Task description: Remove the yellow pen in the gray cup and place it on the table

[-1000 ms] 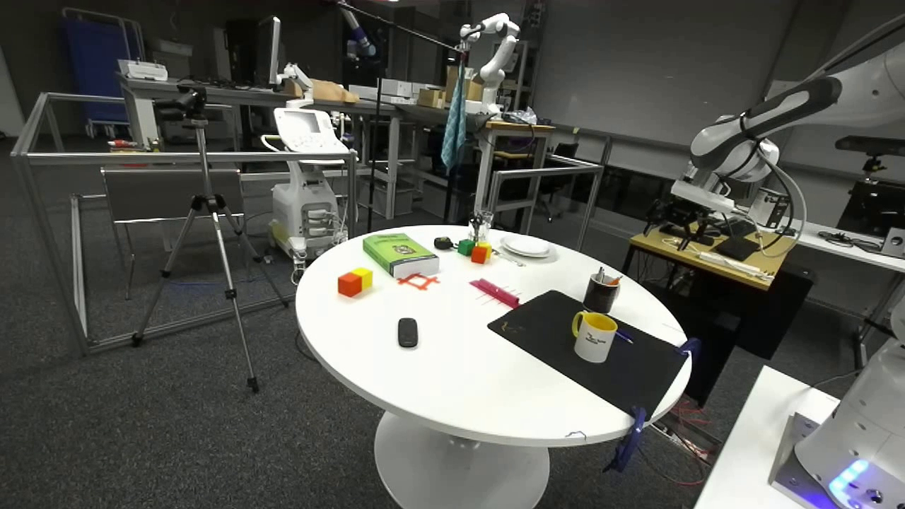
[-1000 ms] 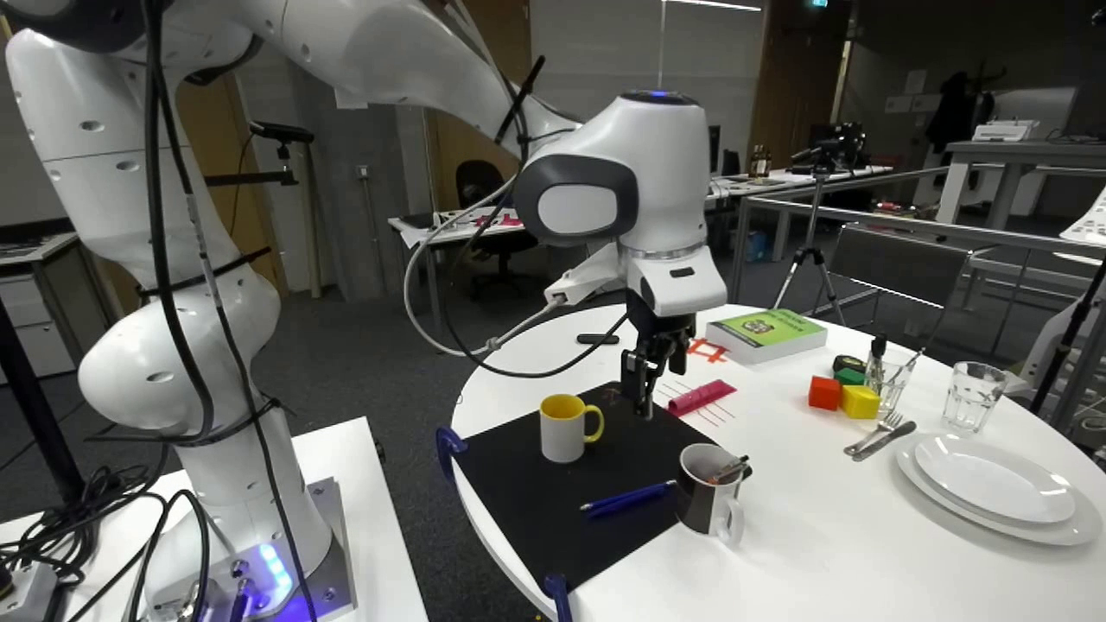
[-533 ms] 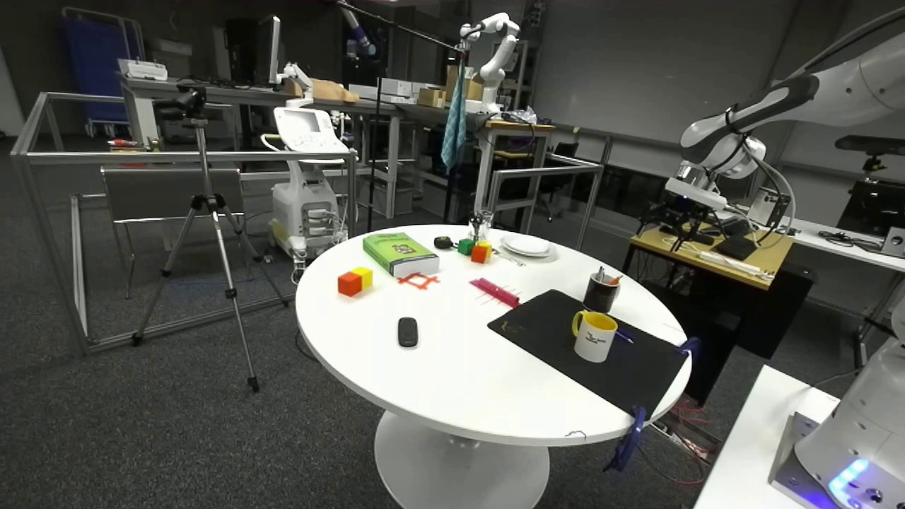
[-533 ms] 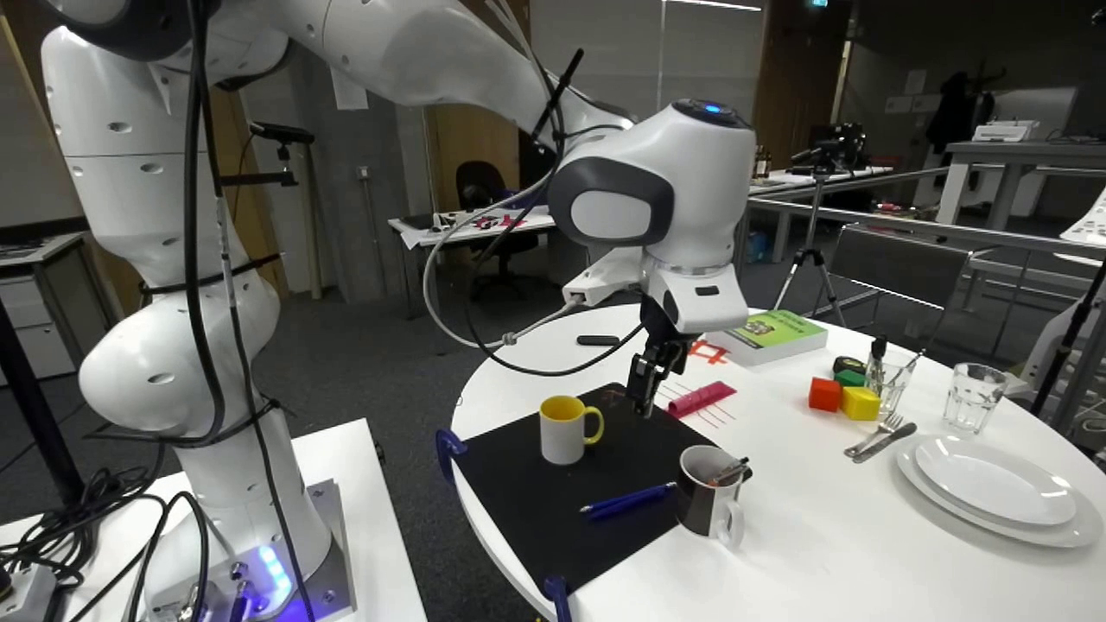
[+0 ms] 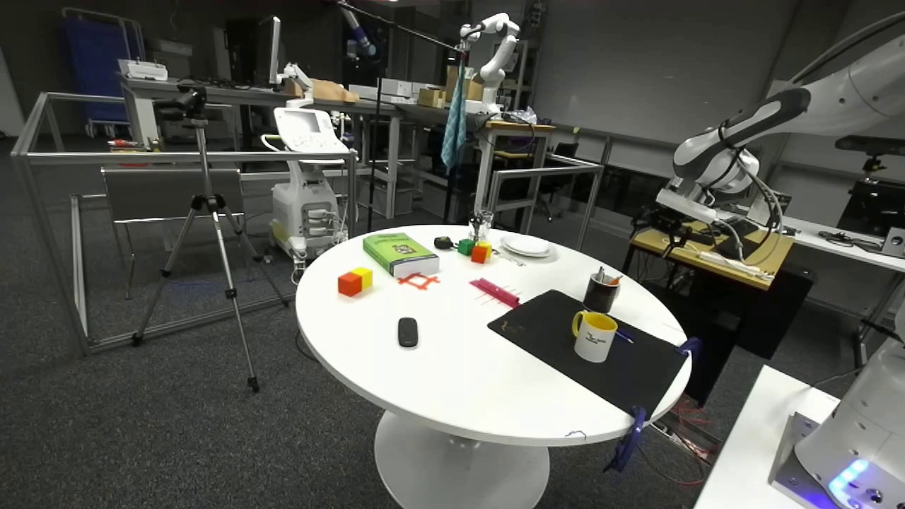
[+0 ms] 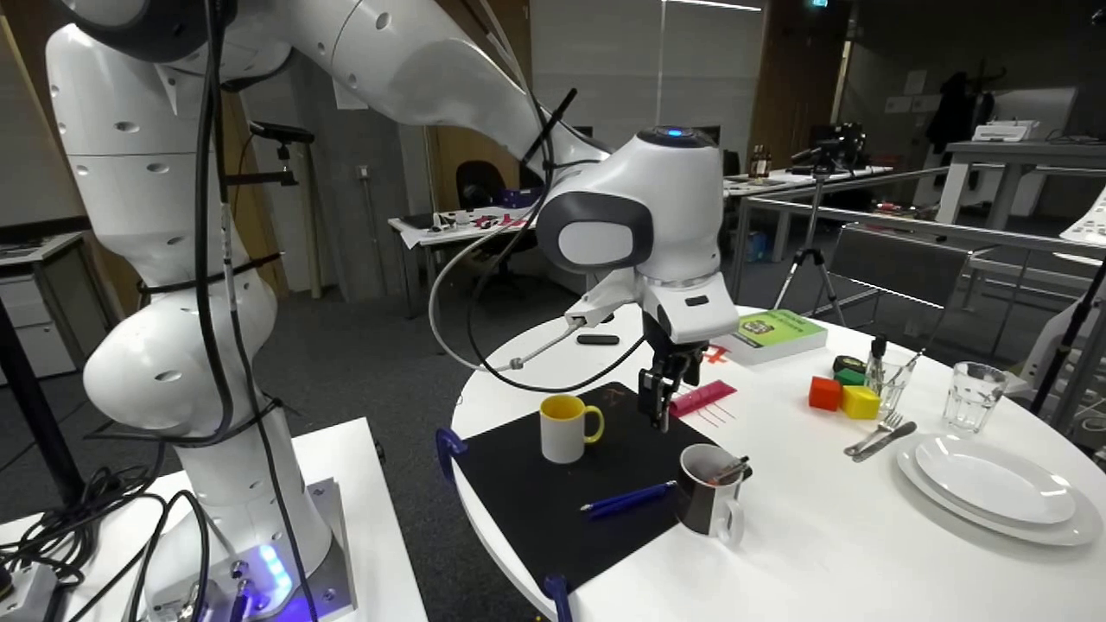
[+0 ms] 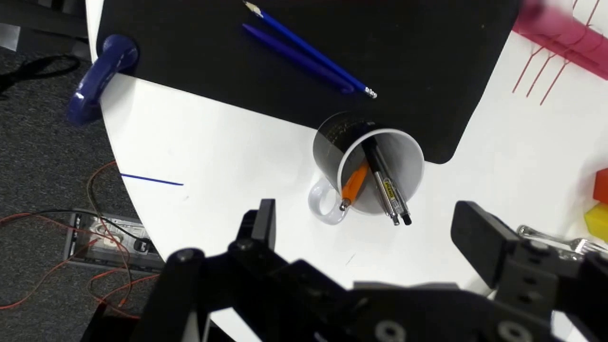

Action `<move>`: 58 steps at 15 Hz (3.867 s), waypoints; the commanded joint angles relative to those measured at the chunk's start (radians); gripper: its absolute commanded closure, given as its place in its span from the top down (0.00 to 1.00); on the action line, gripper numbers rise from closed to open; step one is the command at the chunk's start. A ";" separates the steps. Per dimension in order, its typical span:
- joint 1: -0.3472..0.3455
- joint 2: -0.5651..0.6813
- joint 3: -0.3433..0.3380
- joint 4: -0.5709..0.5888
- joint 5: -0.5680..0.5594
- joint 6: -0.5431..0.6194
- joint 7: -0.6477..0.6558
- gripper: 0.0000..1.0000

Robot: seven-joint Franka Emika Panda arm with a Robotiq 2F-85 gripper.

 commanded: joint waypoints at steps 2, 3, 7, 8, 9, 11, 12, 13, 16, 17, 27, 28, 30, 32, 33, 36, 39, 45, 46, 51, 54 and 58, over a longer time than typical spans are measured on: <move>0.012 0.065 -0.012 0.034 0.018 0.033 0.008 1.00; 0.008 0.080 -0.015 0.051 0.027 0.015 -0.002 1.00; -0.018 0.130 -0.027 0.101 0.090 -0.021 -0.077 1.00; 0.007 0.103 -0.028 0.053 0.044 0.014 -0.023 1.00; 0.006 0.110 -0.032 0.058 0.048 0.014 -0.029 1.00; 0.007 0.116 -0.032 0.058 0.047 0.014 -0.029 1.00; 0.008 0.116 -0.032 0.058 0.047 0.014 -0.029 1.00; 0.010 0.116 -0.032 0.058 0.047 0.014 -0.029 1.00; 0.005 0.094 -0.037 0.030 0.056 0.037 -0.028 1.00; 0.002 0.102 -0.041 0.038 0.059 0.037 -0.026 1.00; -0.028 0.256 -0.038 0.204 0.193 -0.023 -0.105 1.00; -0.030 0.281 -0.037 0.231 0.199 -0.031 -0.103 1.00; -0.031 0.330 -0.034 0.280 0.202 -0.050 -0.093 1.00; -0.032 0.375 -0.029 0.329 0.197 -0.072 -0.088 1.00; -0.032 0.393 -0.027 0.349 0.192 -0.085 -0.085 1.00; -0.031 0.436 -0.024 0.400 0.178 -0.136 -0.079 1.00; -0.032 0.470 -0.023 0.444 0.169 -0.180 -0.080 1.00; -0.028 0.516 -0.029 0.501 0.132 -0.255 -0.076 1.00; -0.026 0.520 -0.030 0.508 0.124 -0.271 -0.075 1.00; -0.012 0.535 -0.044 0.531 0.056 -0.322 -0.062 1.00; -0.006 0.536 -0.051 0.535 0.010 -0.341 -0.058 1.00; -0.007 0.540 -0.050 0.535 -0.020 -0.340 -0.061 1.00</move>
